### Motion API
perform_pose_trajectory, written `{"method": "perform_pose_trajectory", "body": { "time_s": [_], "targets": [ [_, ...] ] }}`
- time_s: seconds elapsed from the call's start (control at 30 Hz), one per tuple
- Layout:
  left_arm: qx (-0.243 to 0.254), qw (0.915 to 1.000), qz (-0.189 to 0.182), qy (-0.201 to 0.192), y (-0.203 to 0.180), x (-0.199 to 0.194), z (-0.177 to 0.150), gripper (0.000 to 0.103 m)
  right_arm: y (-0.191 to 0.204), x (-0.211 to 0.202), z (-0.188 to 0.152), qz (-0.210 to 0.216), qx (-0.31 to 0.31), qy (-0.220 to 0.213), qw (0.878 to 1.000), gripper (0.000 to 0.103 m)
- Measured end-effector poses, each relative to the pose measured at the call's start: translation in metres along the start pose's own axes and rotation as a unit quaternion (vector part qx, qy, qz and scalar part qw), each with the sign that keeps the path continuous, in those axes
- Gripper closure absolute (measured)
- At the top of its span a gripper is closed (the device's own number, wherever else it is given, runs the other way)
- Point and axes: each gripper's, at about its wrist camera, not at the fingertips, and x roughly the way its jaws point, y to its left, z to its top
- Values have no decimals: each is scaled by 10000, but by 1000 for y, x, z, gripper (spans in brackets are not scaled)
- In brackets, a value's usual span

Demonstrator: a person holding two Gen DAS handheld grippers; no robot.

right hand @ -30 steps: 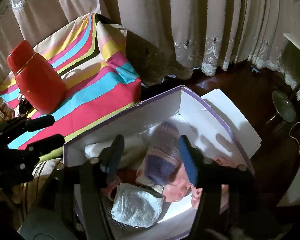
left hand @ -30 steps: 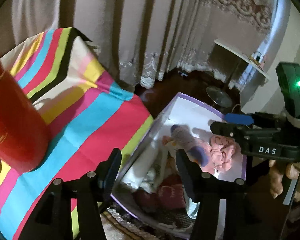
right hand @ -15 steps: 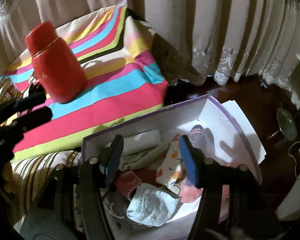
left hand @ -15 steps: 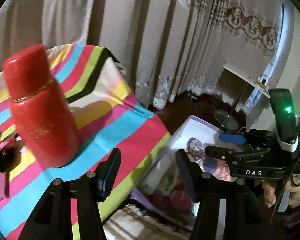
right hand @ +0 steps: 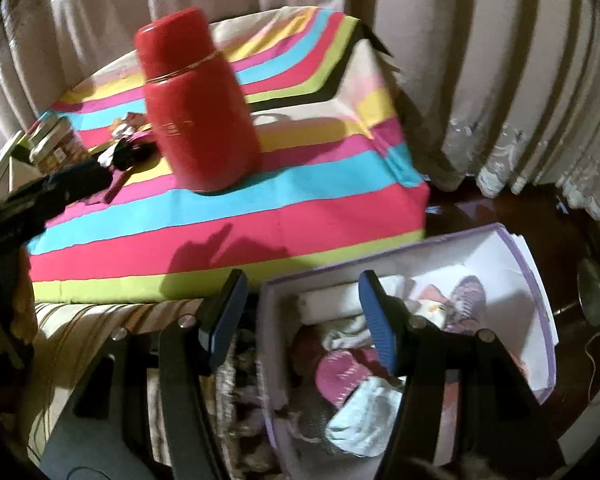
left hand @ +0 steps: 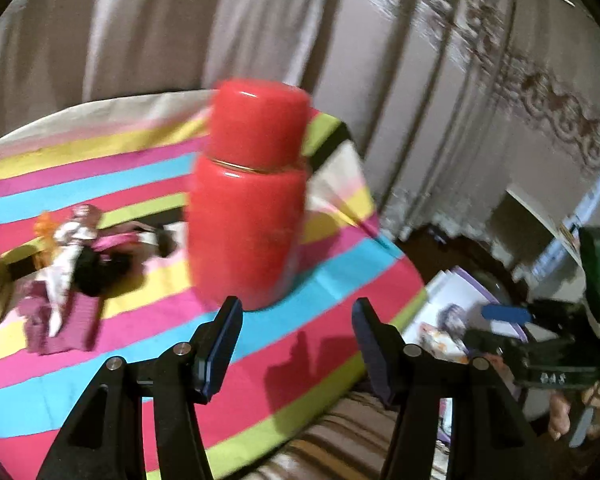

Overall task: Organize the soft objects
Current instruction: 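Move both open tools back over the remaining items on the bed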

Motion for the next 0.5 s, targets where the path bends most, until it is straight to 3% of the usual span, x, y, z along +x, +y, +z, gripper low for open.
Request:
{"method": "perform_pose_trajectory", "body": {
  "time_s": [0.27,0.5],
  "targets": [
    [-590,9955,603,-426,68,-22,6,45,52,4,11,304,-446,23,9985,41],
    [-1379,9831,1054,-582,137,-37,0,45,108,13,26,699,-884,22,9936,41]
  ]
}}
